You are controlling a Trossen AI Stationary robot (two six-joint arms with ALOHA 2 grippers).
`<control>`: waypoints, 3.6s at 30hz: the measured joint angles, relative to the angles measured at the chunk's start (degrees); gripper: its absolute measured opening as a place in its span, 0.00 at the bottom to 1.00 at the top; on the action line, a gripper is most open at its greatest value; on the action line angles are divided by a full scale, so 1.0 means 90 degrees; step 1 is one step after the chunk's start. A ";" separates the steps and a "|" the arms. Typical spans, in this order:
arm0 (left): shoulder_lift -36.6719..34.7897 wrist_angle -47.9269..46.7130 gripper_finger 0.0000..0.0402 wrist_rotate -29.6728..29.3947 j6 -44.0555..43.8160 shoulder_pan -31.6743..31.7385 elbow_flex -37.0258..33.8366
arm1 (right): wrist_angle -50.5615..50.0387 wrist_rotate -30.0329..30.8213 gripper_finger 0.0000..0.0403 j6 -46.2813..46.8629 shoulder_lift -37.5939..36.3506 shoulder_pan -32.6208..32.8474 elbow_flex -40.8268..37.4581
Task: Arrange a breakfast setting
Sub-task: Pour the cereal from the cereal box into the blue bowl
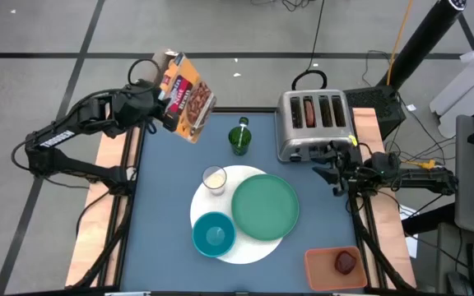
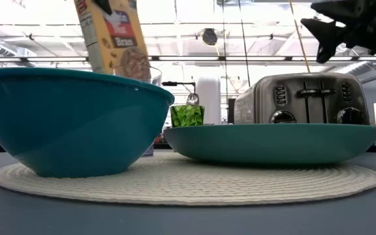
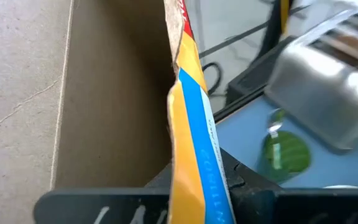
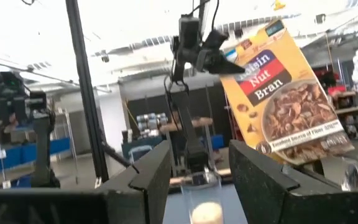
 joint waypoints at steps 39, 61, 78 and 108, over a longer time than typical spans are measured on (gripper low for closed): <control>0.0000 0.1562 0.01 0.0398 0.0836 -0.0559 0.0007 | 0.1034 -0.0498 0.53 0.0579 0.0002 0.0000 0.0005; 0.0133 0.3852 0.01 0.1391 0.1304 -0.1766 0.0010 | 0.1181 0.0300 0.53 0.1203 0.1076 -0.0002 0.0005; 0.0694 0.4621 0.01 0.1404 0.1304 -0.2525 0.0010 | 0.2724 0.0333 0.53 0.0817 0.2971 -0.0002 0.0296; 0.1477 0.5536 0.01 0.1407 0.1264 -0.2787 0.0007 | 0.2734 0.0304 0.86 0.0865 0.3044 0.0000 0.0330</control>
